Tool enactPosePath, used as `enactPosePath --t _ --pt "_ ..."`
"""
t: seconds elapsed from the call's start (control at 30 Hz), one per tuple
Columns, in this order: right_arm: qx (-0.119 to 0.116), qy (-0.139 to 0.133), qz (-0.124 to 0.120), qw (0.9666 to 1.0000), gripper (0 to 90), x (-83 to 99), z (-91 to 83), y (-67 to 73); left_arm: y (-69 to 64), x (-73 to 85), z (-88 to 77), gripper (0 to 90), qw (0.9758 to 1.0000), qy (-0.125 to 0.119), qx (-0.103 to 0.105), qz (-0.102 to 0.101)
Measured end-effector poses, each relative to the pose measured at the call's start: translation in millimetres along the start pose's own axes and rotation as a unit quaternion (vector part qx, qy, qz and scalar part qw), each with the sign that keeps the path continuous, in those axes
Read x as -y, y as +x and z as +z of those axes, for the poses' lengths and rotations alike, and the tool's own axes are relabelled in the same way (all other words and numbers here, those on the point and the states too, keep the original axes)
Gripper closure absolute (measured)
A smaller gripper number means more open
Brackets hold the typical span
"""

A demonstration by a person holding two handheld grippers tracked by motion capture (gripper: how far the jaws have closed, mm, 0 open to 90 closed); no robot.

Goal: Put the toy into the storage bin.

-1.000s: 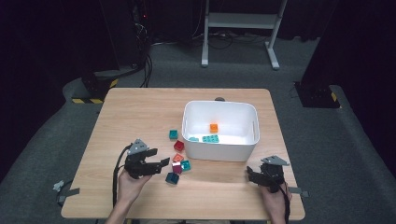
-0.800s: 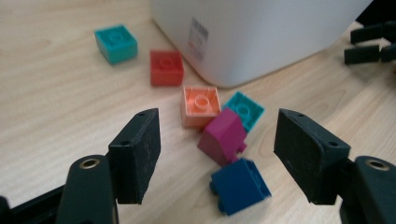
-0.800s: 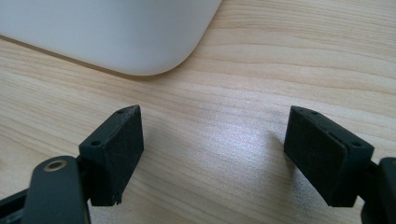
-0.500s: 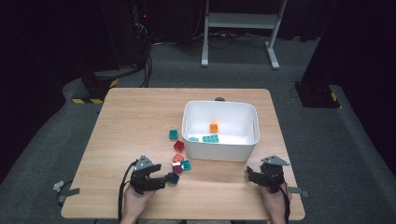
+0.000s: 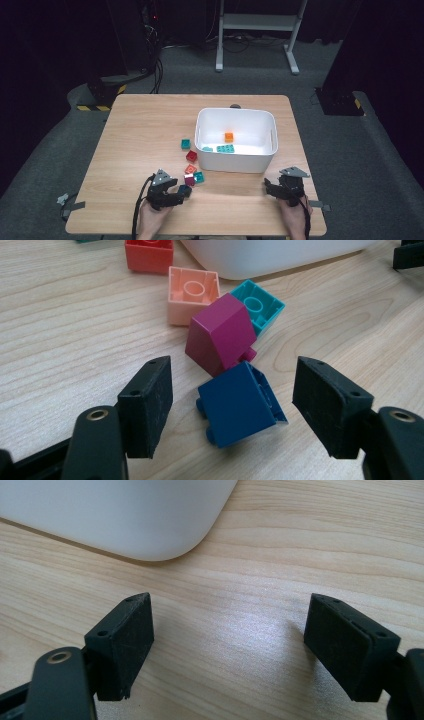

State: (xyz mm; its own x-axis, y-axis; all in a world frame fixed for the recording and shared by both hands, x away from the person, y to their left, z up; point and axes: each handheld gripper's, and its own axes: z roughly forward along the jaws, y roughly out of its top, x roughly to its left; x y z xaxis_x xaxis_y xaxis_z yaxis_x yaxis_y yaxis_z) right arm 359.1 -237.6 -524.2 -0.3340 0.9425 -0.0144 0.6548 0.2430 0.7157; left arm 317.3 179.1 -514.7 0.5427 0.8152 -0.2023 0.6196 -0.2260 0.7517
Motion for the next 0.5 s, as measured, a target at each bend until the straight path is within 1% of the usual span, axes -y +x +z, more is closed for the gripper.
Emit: enactPosePath --t 0.1,0.27,0.4,0.43,0.5 --pt "0.0 0.001 0.0 1.0 20.1 0.0 -0.1 0.0 0.0 1.2 2.4 34.0 0.9999 0.005 -0.008 0.002" --pt "0.0 0.001 0.0 1.0 20.1 0.0 -0.1 0.0 -0.4 2.6 3.7 35.2 0.9999 0.006 -0.01 0.0" --pt "0.0 0.0 0.0 1.0 20.1 0.0 0.0 0.0 -1.3 2.6 6.1 36.9 0.9999 0.007 -0.014 0.004" --pt "0.0 0.001 0.0 1.0 20.1 0.0 -0.1 0.0 -1.7 3.0 8.7 37.5 0.9998 0.013 -0.017 0.005" --pt "0.0 0.0 0.0 1.0 20.1 0.0 0.0 0.0 -2.9 3.7 9.2 39.3 0.9996 0.012 -0.022 0.012"
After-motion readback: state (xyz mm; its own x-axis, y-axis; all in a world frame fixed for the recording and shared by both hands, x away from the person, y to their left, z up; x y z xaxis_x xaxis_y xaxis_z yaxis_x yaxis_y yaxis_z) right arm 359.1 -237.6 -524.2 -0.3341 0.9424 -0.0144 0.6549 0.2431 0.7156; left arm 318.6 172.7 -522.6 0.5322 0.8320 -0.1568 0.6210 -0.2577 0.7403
